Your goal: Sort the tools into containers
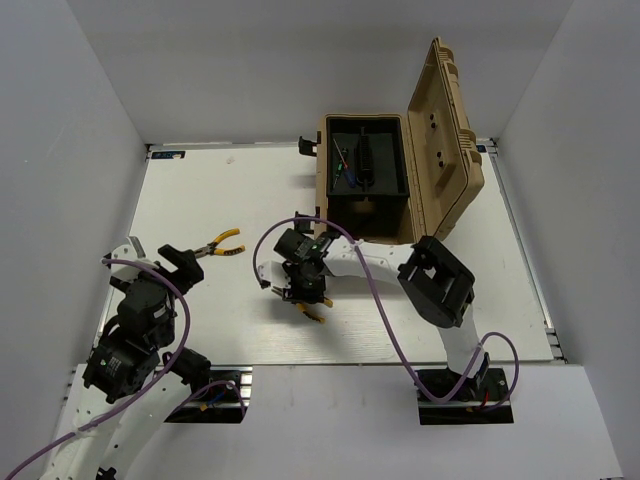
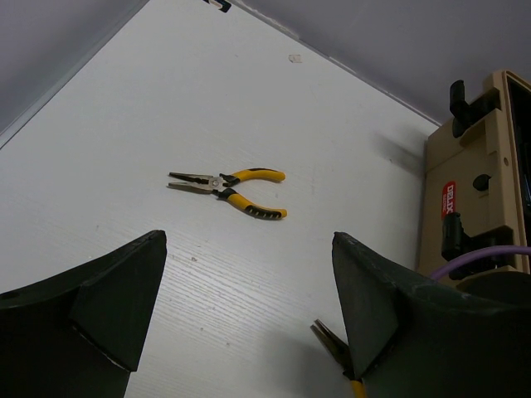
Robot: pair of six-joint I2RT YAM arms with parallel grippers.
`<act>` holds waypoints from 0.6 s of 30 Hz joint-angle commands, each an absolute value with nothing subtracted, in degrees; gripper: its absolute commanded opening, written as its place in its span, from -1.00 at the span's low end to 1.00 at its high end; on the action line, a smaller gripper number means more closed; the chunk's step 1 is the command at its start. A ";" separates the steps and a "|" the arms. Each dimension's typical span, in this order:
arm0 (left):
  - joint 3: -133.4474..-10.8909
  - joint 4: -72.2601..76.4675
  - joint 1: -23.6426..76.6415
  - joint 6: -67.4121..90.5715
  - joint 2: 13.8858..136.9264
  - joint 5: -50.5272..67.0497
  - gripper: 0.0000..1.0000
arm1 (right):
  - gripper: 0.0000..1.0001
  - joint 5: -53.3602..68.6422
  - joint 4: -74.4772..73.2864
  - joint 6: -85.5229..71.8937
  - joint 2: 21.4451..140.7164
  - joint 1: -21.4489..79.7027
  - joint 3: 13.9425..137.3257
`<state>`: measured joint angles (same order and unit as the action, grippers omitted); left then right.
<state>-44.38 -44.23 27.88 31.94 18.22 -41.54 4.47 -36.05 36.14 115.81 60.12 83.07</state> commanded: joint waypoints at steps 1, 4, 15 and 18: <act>-44.03 -43.95 27.77 31.64 18.28 -41.57 0.82 | 0.04 5.09 -37.00 35.24 118.65 60.73 85.25; -44.03 -43.95 27.77 31.64 18.28 -41.57 0.82 | -0.10 7.29 -38.23 34.81 120.14 60.73 85.34; -44.03 -45.00 27.77 32.86 17.75 -43.24 0.82 | -1.00 17.63 -49.61 33.49 117.34 61.70 91.46; -44.03 -45.53 27.77 33.48 17.14 -44.38 0.82 | -1.00 22.91 -54.83 33.31 116.63 62.40 96.92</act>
